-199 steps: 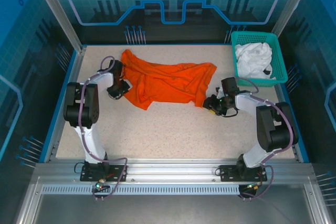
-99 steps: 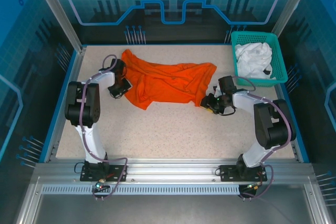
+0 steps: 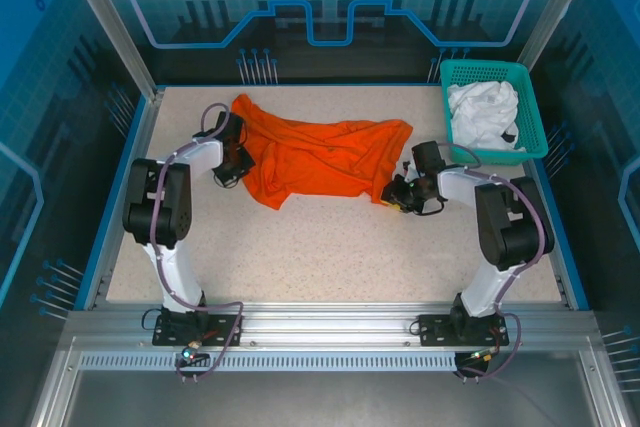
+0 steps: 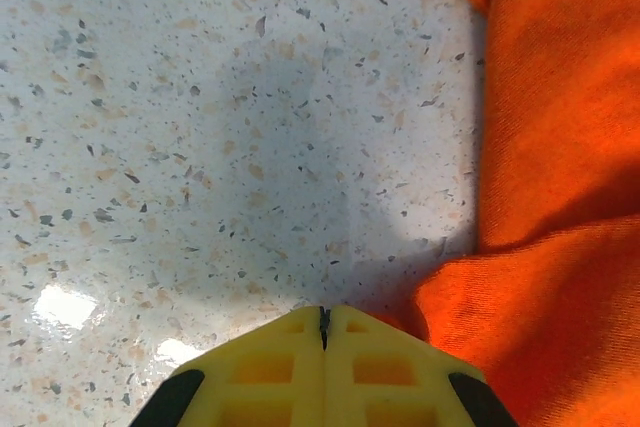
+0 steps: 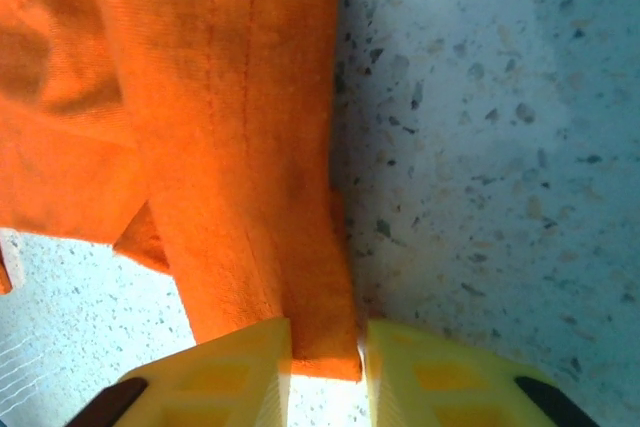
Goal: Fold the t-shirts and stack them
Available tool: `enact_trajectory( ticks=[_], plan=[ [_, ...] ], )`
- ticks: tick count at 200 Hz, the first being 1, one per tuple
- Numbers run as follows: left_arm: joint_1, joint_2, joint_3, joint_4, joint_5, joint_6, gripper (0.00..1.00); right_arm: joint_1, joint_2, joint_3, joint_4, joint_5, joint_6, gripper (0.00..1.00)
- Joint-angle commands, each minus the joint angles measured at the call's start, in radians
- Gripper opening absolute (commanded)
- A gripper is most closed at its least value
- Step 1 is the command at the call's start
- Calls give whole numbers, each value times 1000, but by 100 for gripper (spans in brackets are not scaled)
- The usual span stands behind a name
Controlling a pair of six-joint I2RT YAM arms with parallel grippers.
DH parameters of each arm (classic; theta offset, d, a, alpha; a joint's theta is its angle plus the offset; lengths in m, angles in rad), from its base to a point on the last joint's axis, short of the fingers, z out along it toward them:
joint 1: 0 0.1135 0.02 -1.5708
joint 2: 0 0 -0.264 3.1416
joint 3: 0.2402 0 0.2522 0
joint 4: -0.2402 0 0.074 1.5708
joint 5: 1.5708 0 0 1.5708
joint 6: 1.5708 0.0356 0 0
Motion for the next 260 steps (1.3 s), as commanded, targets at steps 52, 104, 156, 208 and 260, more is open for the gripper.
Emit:
enact_trajectory(
  ticks=[52, 104, 156, 208, 260],
  plan=[
    [-18, -102, -36, 22, -24, -3, 0, 15, -8, 21, -15, -8, -1, 0],
    [-80, -328, -49, -38, -112, -1, 0, 14, -169, 64, -182, 36, -59, 0],
    [-68, -600, -77, -136, -107, 59, 0, -67, -442, 45, -321, 20, -91, 0],
    [-32, -861, -191, -240, 48, 67, 0, -147, -720, 4, -510, -16, -142, 0],
    [-33, -1130, -433, -354, 202, 38, 0, -151, -943, -127, -680, -40, -183, 0]
  ],
)
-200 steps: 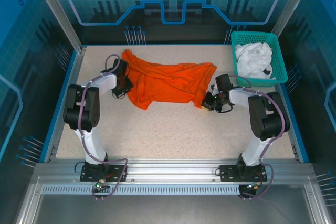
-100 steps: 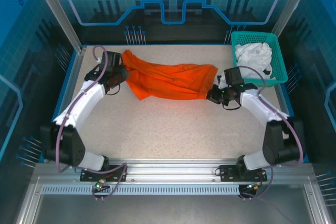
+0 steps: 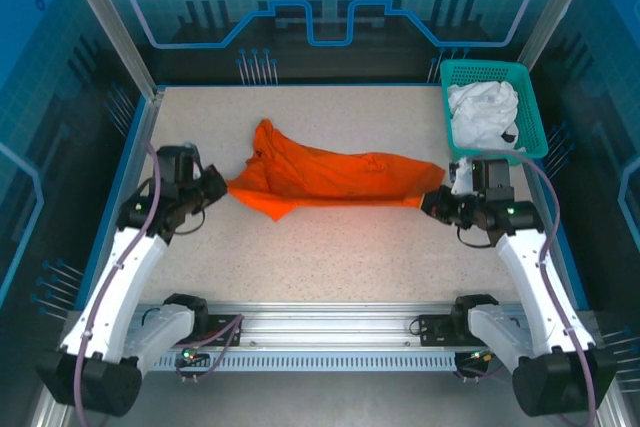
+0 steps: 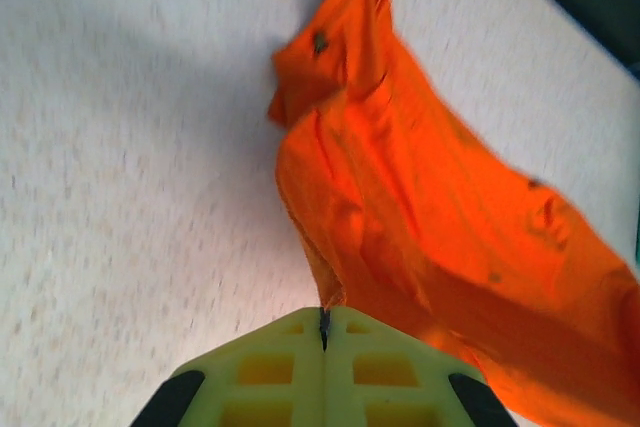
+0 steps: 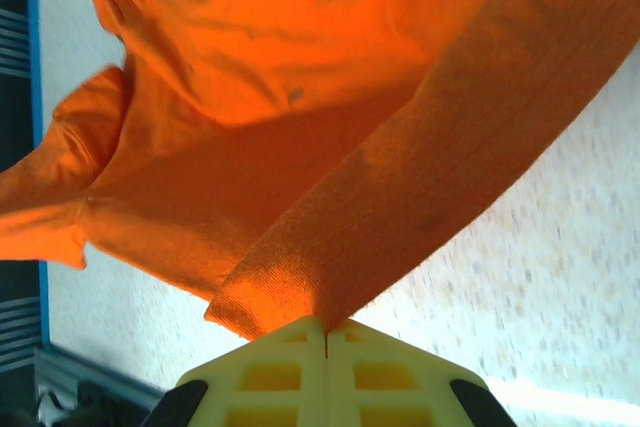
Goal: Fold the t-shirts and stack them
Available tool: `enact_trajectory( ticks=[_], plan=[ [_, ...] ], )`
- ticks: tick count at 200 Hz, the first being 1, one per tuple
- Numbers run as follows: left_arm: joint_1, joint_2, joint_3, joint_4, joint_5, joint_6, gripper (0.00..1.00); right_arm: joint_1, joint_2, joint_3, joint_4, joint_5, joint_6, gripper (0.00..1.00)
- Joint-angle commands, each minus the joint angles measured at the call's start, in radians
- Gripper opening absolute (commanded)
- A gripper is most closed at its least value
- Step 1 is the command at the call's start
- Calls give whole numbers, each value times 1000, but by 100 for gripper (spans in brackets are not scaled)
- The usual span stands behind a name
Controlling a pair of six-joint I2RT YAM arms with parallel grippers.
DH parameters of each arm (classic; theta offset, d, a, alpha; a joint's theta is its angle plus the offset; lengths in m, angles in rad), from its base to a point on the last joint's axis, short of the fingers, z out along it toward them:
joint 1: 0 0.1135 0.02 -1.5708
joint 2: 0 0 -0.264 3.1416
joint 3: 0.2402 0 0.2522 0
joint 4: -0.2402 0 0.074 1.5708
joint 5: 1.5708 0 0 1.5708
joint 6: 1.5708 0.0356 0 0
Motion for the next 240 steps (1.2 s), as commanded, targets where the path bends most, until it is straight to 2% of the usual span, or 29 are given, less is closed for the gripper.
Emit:
enact_trajectory(
  ticks=[1, 45, 101, 145, 181, 195, 209, 217, 240],
  plan=[
    [6, -105, -76, -105, 75, -6, 0, -15, -84, -37, -145, -13, -44, 0],
    [9, -178, -66, -167, 36, 6, 0, -18, -112, -39, -177, -5, -27, 1],
    [10, -186, -191, -82, 60, -45, 0, -16, -93, -149, -96, -7, 12, 9],
    [5, -151, -293, 18, 89, -105, 0, 31, 27, -188, 17, 48, 46, 18],
    [-9, -117, -333, 74, 83, -124, 0, 61, 146, -209, 112, 80, 67, 20],
    [-12, -107, -336, 82, 84, -125, 0, 71, 164, -207, 108, 75, 69, 26],
    [-18, -100, -331, 84, 79, -121, 0, 97, 147, -203, 76, 85, 64, 40],
    [-21, -98, -331, 84, 74, -118, 0, 123, 125, -205, 48, 113, 65, 45],
    [-23, -102, -327, 81, 52, -111, 0, 209, 66, -228, -37, 179, 116, 47]
  ],
)
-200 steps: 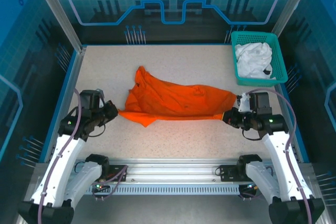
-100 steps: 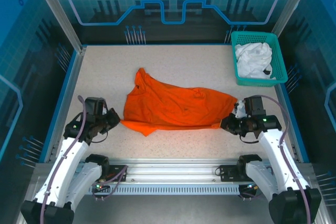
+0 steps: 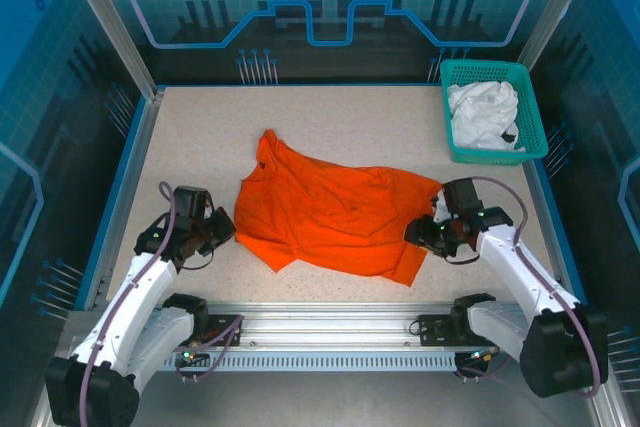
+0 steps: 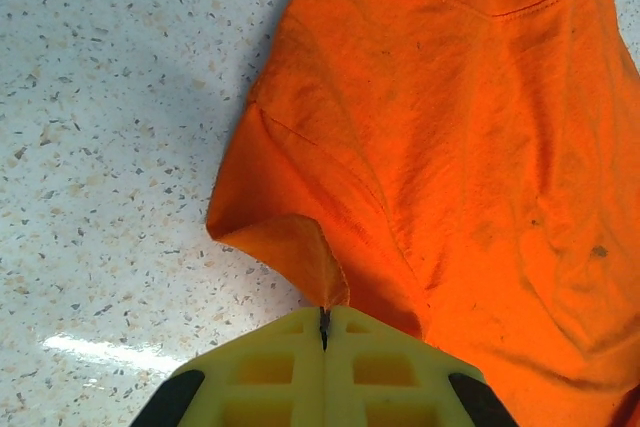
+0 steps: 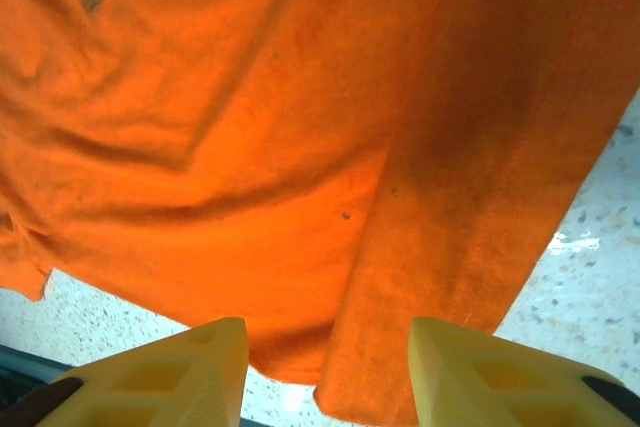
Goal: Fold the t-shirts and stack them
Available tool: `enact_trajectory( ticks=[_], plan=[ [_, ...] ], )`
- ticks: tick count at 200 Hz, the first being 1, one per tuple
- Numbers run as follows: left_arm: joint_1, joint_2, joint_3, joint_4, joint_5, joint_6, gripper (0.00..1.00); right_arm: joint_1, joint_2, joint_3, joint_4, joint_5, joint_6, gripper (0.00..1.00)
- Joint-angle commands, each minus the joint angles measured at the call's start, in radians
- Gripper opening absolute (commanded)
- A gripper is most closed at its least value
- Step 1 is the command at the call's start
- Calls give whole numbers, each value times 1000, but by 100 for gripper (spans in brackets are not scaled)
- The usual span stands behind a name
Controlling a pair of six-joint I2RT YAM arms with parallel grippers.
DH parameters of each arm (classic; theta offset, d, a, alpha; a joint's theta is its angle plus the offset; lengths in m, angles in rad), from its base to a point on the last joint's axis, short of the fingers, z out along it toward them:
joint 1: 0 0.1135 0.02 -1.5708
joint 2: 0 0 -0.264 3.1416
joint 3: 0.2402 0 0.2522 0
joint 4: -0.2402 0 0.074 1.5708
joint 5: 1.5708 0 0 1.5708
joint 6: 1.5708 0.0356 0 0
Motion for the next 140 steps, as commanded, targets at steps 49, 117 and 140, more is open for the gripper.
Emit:
enact_trajectory(
  ticks=[49, 117, 140],
  plan=[
    [-10, 4, -14, 66, -22, -23, 0, 237, -242, -182, -107, 199, 351, 31],
    [-31, 34, -8, 101, -20, -19, 0, 288, -127, -198, -47, 224, 435, 21],
    [-34, 36, -5, 106, -18, -17, 0, 329, -46, -180, -46, 240, 479, 25]
  ],
)
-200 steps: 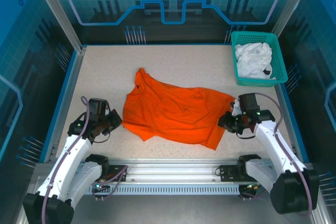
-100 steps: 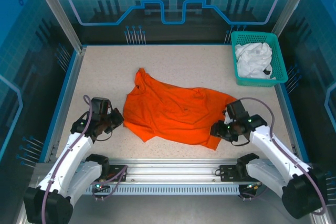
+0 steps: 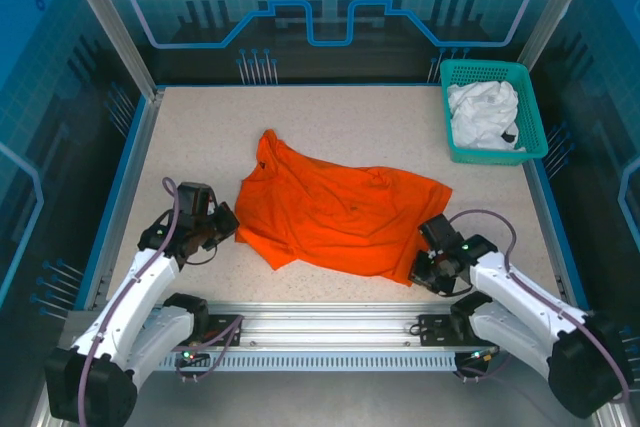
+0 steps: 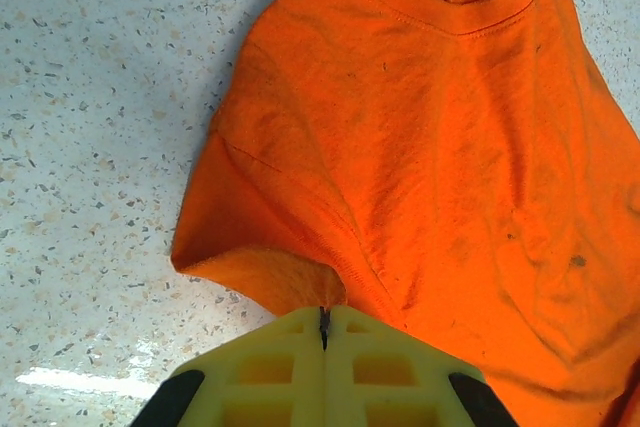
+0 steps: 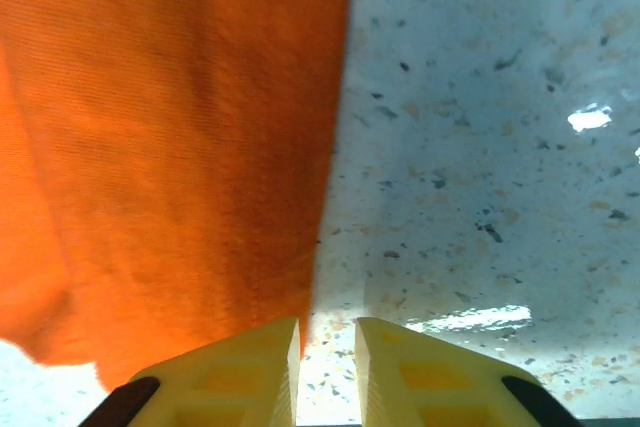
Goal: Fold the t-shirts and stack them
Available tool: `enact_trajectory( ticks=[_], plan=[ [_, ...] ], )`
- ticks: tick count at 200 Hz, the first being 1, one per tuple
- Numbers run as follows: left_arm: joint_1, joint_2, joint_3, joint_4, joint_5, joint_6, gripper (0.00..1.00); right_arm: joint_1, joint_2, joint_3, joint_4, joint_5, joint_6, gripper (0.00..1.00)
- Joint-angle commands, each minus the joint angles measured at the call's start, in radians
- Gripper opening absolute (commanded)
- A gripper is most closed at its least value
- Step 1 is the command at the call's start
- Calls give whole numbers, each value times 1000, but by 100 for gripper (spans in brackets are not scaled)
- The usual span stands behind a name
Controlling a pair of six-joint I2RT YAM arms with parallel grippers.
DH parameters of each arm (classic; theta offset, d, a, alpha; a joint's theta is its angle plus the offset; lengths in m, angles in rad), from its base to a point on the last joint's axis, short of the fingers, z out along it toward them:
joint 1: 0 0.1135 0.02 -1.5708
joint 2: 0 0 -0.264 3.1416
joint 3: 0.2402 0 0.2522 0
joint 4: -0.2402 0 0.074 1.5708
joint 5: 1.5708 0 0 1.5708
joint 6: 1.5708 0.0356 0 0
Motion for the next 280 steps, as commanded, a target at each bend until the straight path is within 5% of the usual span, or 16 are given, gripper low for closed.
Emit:
enact_trajectory(
  ticks=[1, 33, 81, 181, 256, 280],
  plan=[
    [-11, 2, -4, 29, -10, -9, 0, 44, 60, 38, 0, 37, 71, 25],
    [-15, 4, 2, 34, -4, -6, 0, 76, 98, 43, 28, 34, 92, 32],
    [-17, 10, 15, 34, -3, 12, 0, 109, 17, 39, 30, 50, 131, 25],
    [-24, 23, 22, 42, 2, 17, 0, 111, 167, 50, 94, 65, 113, 24],
    [-24, 22, 21, 49, -1, 18, 0, 114, 223, 56, 101, 118, 102, 0],
    [-23, 23, 25, 48, -2, 20, 0, 114, 202, 69, 76, 135, 96, 0]
  ],
)
